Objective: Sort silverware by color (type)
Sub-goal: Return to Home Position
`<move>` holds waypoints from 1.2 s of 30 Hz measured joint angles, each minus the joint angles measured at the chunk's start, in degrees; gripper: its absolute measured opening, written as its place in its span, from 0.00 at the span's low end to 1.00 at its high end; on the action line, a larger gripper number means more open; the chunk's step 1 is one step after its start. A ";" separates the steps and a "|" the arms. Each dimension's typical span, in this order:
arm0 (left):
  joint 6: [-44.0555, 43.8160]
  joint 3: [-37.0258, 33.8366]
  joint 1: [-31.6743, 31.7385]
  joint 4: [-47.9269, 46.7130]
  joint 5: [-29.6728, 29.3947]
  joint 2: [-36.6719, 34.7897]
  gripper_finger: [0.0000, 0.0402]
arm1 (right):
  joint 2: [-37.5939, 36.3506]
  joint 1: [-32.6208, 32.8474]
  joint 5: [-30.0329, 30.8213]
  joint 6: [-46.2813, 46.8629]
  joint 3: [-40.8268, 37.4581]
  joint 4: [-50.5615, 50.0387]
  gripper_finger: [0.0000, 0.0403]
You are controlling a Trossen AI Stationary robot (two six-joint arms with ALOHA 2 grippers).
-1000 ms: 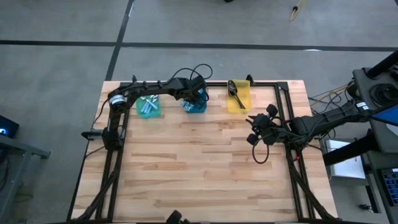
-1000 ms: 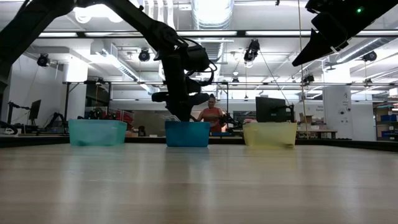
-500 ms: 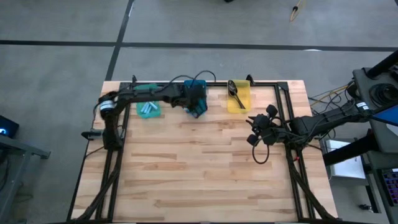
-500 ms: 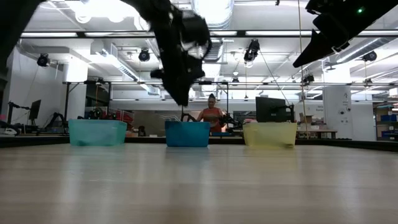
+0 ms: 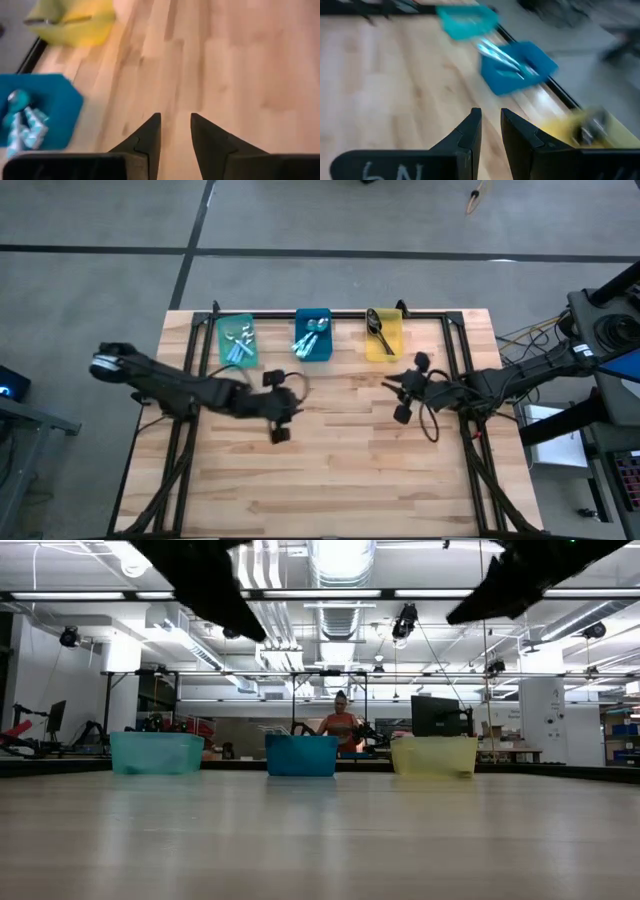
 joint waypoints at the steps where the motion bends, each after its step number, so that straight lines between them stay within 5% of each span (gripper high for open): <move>1: -1.02 -2.44 -1.43 2.83 -0.43 -2.07 0.21 | 0.04 -0.02 -1.84 -2.63 -0.91 4.06 0.16; 9: -2.42 -15.34 -5.00 12.71 -4.11 -17.13 0.19 | 3.06 -0.18 -16.34 -16.36 -4.19 25.34 0.16; 25: 0.65 -31.38 -1.65 15.63 -4.75 -40.82 0.19 | 3.27 -3.15 -16.04 -21.37 -6.72 27.76 0.16; 36: -0.38 -38.79 -0.81 16.91 -5.00 -52.43 0.19 | -6.38 -3.31 -16.00 -22.09 -12.30 29.30 0.16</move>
